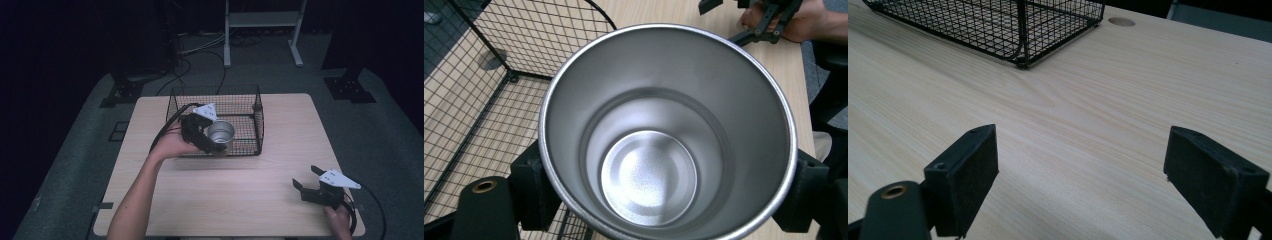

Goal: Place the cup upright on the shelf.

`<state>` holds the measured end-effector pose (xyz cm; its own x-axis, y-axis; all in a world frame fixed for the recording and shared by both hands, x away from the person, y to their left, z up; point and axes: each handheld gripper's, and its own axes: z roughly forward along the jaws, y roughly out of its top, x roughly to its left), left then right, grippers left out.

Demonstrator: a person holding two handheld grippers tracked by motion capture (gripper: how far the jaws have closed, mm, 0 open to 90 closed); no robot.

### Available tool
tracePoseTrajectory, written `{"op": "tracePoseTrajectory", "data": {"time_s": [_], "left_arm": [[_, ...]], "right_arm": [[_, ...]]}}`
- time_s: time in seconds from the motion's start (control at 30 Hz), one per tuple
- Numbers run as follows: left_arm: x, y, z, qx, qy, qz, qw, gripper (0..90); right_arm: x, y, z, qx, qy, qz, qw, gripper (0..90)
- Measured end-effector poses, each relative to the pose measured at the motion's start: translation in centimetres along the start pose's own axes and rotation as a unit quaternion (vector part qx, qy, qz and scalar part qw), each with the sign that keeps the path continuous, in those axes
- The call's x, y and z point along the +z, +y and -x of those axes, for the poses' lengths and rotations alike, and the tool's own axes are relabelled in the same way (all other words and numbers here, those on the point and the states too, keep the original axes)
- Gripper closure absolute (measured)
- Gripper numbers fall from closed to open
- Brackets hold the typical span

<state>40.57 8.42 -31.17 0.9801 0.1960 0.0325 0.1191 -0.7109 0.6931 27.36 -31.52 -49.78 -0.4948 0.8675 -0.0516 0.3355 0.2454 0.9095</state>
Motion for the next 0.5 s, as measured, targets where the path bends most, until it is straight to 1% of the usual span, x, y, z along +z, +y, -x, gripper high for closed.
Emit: {"op": "tracePoseTrajectory", "data": {"time_s": [0.07, 0.1, 0.13, 0.3, 0.33, 0.5], "left_arm": [[-0.1, 0.3, -0.2, -0.003, 0.000, 0.001, 1.0000, 17.9], [-0.1, 0.4, -0.3, -0.002, 0.001, 0.003, 1.0000, 17.9], [-0.2, 0.6, -0.4, 0.002, 0.002, -0.002, 1.0000, 17.9], [-0.2, 1.1, -0.7, -0.001, 0.003, -0.001, 1.0000, 17.9], [-0.3, 1.3, -0.9, 0.001, 0.005, -0.002, 1.0000, 17.9], [-0.3, 1.7, -1.5, -0.004, 0.005, -0.003, 1.0000, 17.9]], "right_arm": [[0.0, 0.0, 0.0, 0.000, 0.002, 0.000, 1.0000, 13.5], [0.0, 0.0, 0.0, 0.000, 0.002, 0.000, 1.0000, 13.5], [0.0, 0.0, 0.0, 0.000, 0.001, 0.000, 1.0000, 13.5], [0.0, 0.0, 0.0, 0.000, 0.002, 0.000, 1.0000, 13.5], [0.0, 0.0, 0.0, 0.000, 0.002, 0.000, 1.0000, 13.5], [0.0, 0.0, 0.0, 0.002, 0.003, 0.000, 1.0000, 13.5]]}}
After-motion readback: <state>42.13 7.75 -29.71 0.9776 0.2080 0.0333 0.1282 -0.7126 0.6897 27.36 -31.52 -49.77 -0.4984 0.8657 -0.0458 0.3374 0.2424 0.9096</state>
